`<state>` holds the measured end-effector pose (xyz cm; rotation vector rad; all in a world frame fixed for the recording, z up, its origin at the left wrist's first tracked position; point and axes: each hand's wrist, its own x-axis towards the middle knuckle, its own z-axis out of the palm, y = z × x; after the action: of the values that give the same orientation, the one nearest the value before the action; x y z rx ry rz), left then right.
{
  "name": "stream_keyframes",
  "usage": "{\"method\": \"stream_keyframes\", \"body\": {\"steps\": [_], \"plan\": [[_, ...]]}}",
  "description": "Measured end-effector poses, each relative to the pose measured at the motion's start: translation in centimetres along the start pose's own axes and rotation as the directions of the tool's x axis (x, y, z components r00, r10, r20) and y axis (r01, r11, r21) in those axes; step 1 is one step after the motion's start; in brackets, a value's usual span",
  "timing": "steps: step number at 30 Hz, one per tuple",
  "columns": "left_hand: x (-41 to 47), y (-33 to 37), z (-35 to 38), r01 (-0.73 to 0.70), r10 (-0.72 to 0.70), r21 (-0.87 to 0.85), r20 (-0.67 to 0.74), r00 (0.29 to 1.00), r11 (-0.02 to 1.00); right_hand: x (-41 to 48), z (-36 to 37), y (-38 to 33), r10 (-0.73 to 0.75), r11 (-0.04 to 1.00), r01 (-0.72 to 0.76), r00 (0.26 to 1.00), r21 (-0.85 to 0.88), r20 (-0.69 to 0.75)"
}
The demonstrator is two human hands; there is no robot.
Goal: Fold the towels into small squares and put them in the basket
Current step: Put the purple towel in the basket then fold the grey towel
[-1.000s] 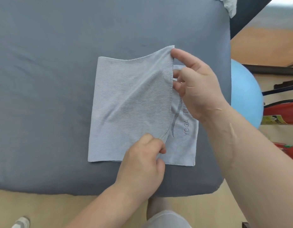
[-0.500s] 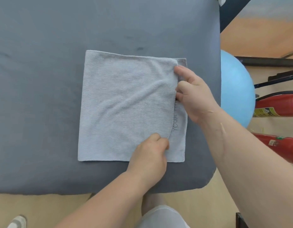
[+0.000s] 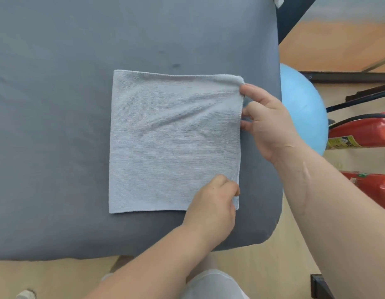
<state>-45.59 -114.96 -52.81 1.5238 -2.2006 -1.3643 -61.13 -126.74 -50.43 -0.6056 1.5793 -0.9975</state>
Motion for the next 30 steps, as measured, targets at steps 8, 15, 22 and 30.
{"method": "stream_keyframes", "body": {"steps": [8, 15, 22, 30], "plan": [[0.9, -0.4, 1.3, 0.032, -0.032, 0.014, 0.036, 0.999, 0.999, 0.2, -0.3, 2.4, -0.058, 0.989, 0.071, 0.993, -0.129, 0.098], [0.3, 1.9, 0.5, -0.040, 0.035, -0.043, -0.109, 0.993, 0.998, 0.3, -0.3, 1.7, -0.113, 0.978, 0.125, 0.991, -0.167, 0.078], [0.5, 1.0, 1.6, -0.009, 0.008, 0.003, 0.079, 0.997, 1.000, 0.8, -0.8, 2.4, -0.178, 0.859, 0.183, 0.982, -0.479, 0.058], [-0.4, -2.3, -2.5, -0.132, 0.144, 0.060, -0.303, 0.942, 0.989, -2.1, 2.4, 5.4, -0.389, 0.290, 0.233, 0.915, -0.928, 0.108]]}}
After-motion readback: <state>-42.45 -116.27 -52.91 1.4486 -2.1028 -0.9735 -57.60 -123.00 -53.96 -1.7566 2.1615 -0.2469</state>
